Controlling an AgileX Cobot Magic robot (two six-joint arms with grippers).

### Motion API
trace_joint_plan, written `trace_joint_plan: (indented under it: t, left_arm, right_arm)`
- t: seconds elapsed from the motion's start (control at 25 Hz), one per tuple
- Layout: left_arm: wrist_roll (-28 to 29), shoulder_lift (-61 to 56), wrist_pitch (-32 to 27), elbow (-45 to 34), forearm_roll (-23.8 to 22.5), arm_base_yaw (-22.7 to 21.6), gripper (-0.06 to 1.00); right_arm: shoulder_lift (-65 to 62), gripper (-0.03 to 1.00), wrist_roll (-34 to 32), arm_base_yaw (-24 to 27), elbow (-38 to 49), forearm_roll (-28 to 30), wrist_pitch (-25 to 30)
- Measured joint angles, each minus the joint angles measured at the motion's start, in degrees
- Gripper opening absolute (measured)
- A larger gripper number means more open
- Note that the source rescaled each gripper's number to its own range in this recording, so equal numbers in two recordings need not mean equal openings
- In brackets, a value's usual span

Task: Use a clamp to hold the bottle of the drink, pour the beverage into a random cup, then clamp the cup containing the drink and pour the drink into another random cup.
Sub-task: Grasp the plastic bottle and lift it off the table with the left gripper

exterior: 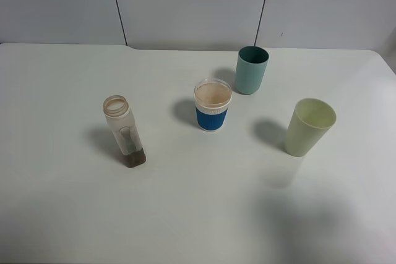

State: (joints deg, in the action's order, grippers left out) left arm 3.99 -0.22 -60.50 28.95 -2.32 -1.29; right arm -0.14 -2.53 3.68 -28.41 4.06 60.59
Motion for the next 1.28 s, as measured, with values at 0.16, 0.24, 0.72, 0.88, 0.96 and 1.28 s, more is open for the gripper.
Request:
trace_joint_plan:
  t: [0.16, 0.24, 0.72, 0.88, 0.96, 1.28]
  left_arm:
    - [0.0, 0.0, 0.0, 0.0, 0.0, 0.0, 1.0]
    - [0.0, 0.0, 0.0, 0.0, 0.0, 0.0, 1.0]
    - [0.0, 3.7, 1.1, 0.5, 1.8, 0.0, 1.0]
    - [-0.4, 8.4, 4.8, 1.3, 3.7, 0.0, 1.0]
    - [-1.8, 11.5, 7.1, 1.4, 5.1, 0.0, 1.0]
    - [-7.6, 26.8, 12.0, 1.4, 9.1, 0.0, 1.0]
  right_arm:
    - [0.0, 0.78, 0.0, 0.0, 0.0, 0.0, 0.0]
    - [0.0, 0.78, 0.0, 0.0, 0.0, 0.0, 0.0]
    - [0.0, 0.78, 0.0, 0.0, 0.0, 0.0, 0.0]
    - [0.0, 0.78, 0.0, 0.0, 0.0, 0.0, 0.0]
    - [0.0, 0.78, 0.0, 0.0, 0.0, 0.0, 0.0]
    - [0.0, 0.78, 0.0, 0.0, 0.0, 0.0, 0.0]
